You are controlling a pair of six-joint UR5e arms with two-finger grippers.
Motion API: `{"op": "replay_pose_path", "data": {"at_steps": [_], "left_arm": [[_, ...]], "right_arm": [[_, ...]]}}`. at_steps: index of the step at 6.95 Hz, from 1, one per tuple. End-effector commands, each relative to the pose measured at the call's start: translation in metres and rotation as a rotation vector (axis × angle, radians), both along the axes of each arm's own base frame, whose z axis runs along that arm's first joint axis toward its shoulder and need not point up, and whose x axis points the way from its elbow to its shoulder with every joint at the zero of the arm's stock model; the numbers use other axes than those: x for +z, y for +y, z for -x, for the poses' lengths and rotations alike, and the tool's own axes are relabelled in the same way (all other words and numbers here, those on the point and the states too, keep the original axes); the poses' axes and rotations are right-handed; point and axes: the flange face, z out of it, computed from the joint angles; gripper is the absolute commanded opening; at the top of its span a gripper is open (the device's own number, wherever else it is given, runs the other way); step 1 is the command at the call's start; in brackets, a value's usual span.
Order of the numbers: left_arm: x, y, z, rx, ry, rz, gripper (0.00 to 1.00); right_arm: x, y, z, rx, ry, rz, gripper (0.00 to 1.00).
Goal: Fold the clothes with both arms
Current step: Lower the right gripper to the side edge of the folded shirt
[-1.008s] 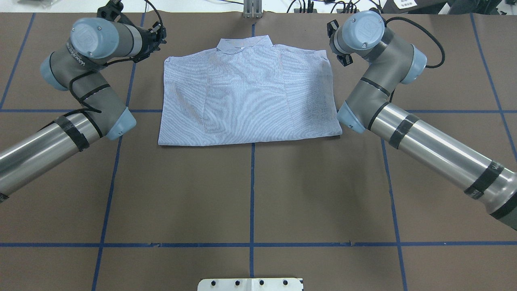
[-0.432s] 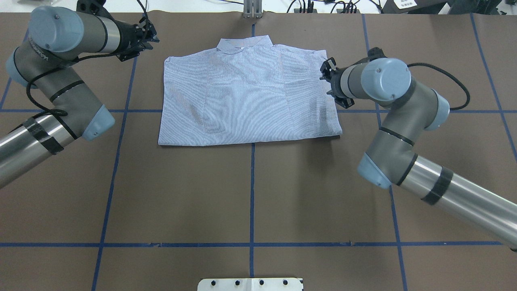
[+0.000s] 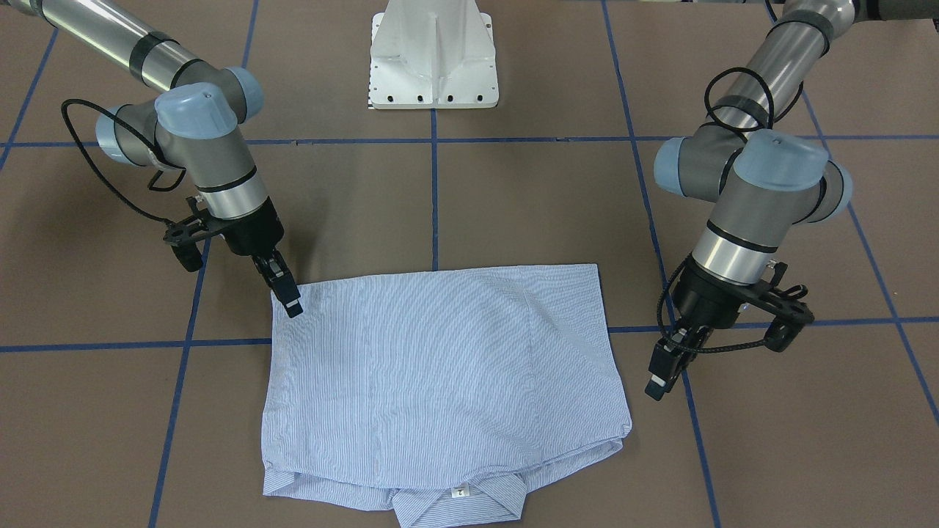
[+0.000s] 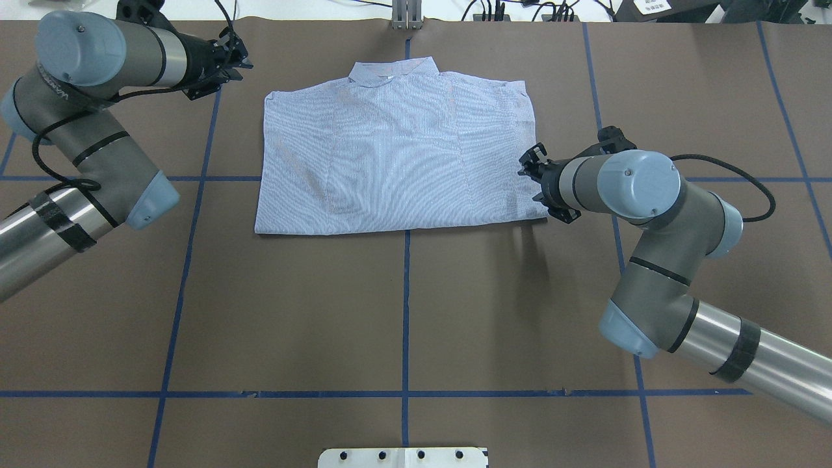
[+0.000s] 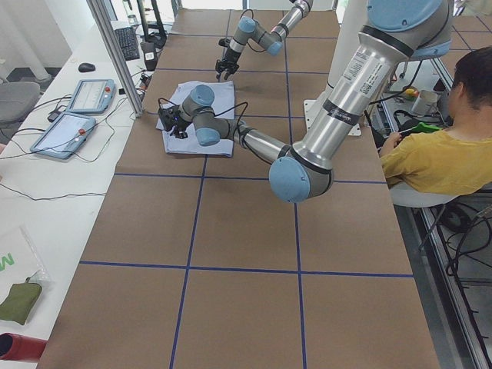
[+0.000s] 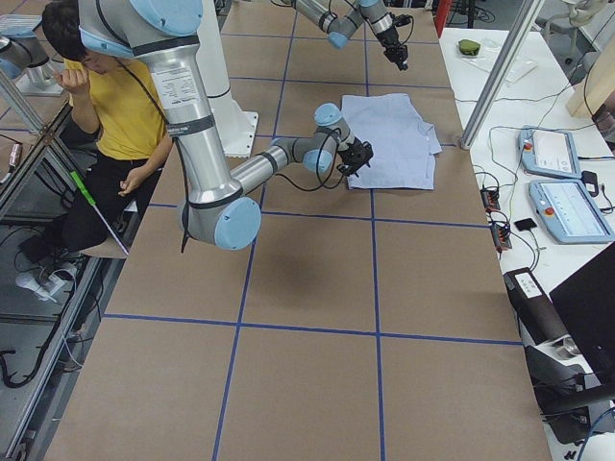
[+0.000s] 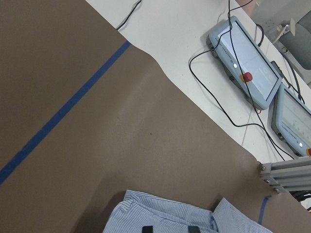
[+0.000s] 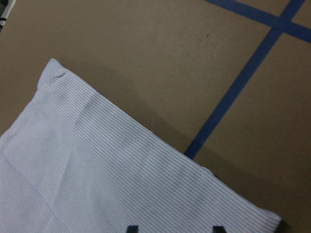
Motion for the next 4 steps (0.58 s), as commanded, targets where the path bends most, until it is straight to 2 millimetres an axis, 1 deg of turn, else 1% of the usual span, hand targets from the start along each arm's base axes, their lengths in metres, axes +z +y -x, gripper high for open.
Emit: {"op": "replay_pose_path", "data": {"at_steps": [1, 4], "left_arm": [[0.0001, 0.0003, 0.0002, 0.000, 0.000, 0.000, 0.35], [0.0001, 0.0002, 0.0003, -0.002, 0.000, -0.001, 0.35]], "right_arm": [[0.0217, 0.0110, 0.0027, -0.015, 0.025, 0.016, 0.61], [0.0298, 0.0159, 0.0069, -0.022, 0.038, 0.022, 0.60]]}}
